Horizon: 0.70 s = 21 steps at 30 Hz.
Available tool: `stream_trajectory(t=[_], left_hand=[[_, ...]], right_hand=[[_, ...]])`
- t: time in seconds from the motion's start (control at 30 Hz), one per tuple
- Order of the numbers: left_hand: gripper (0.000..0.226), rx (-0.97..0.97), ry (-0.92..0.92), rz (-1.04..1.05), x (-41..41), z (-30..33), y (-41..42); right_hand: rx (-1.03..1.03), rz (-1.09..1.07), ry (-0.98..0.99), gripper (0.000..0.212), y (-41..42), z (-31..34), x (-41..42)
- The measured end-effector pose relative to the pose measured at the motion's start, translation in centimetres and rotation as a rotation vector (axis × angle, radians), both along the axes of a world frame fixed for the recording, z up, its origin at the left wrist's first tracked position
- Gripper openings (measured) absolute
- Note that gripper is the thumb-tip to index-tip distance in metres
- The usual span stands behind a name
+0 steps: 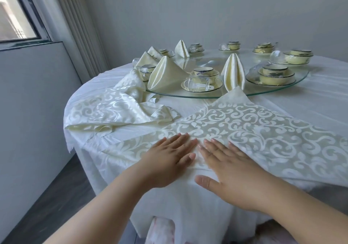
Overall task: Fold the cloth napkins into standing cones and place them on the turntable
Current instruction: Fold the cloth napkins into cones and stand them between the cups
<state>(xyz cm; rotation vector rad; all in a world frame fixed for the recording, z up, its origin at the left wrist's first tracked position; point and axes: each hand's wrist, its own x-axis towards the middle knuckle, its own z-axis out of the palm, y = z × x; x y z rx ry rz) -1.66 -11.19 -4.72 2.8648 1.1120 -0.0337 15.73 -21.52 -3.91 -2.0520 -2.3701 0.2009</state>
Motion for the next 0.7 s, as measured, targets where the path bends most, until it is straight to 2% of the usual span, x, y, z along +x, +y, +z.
stream_trajectory(t=[0.07,0.17,0.27,0.37,0.4,0.47,0.53,0.63,0.7], left_hand=[[0.059,-0.063,-0.03,-0.034,-1.7,0.2,0.9],[0.066,-0.114,-0.075,-0.064,-5.3,0.5,2.4],[0.055,-0.188,-0.122,-0.066,-7.7,1.1,3.3],[0.049,-0.288,-0.14,-0.056,-8.0,1.7,3.6],[0.05,-0.33,-0.149,-0.045,-7.9,1.9,3.7],[0.054,-0.45,-0.197,-0.001,-7.8,2.7,3.9],[0.058,-0.592,-0.256,0.051,-7.9,3.6,4.2],[0.06,-0.683,-0.281,0.1,-7.9,5.0,4.6],[0.059,-0.669,-0.269,0.116,-8.4,5.8,5.1]], right_hand=[[-0.029,-0.004,-0.029,0.115,-0.2,-0.3,0.8],[-0.051,-0.006,-0.044,0.104,-0.4,-0.3,1.2],[-0.038,-0.006,-0.032,0.105,-0.4,0.0,0.8],[0.011,-0.027,0.074,0.112,0.3,1.0,-1.1],[0.08,-0.001,0.102,0.104,0.9,1.3,-2.2],[0.228,0.087,0.141,0.072,2.4,1.6,-4.4],[0.284,0.136,0.169,0.047,4.0,1.3,-6.2],[0.409,0.162,0.155,0.021,5.5,0.2,-7.6],[0.513,0.128,0.189,0.016,5.8,-0.1,-7.6]])
